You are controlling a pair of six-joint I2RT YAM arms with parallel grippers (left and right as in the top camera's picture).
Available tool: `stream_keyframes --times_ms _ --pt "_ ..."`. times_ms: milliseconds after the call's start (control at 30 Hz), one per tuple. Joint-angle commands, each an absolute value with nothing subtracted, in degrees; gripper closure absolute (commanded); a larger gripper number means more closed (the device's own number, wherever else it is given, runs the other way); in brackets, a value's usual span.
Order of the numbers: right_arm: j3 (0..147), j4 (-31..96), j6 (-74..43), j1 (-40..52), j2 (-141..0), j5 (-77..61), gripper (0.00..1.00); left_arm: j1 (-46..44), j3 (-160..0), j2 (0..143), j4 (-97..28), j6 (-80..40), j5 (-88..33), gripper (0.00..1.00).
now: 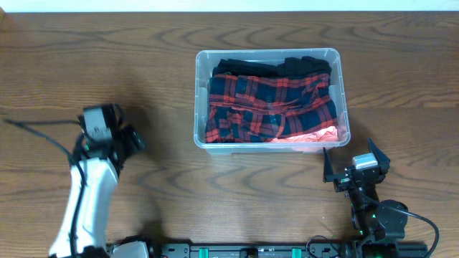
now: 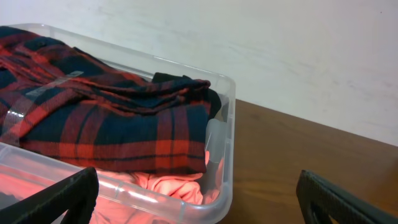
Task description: Pack container
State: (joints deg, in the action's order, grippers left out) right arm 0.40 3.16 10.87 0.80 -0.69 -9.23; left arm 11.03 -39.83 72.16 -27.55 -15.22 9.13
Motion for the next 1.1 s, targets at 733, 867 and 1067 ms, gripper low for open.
stream_keyframes --times_ms 733,867,1067 --pt "0.30 3.29 11.64 0.34 -0.32 -9.67 0.01 10.90 -1.89 41.98 0.51 -17.91 -0.27 0.02" --pt "0.30 3.29 11.64 0.34 -0.32 -9.67 0.01 10.90 -0.60 39.77 0.71 -17.91 -0.49 0.02" --pt "0.30 3.29 11.64 0.34 -0.32 -9.67 0.01 10.90 -0.23 37.06 0.05 -17.91 -0.69 0.02"
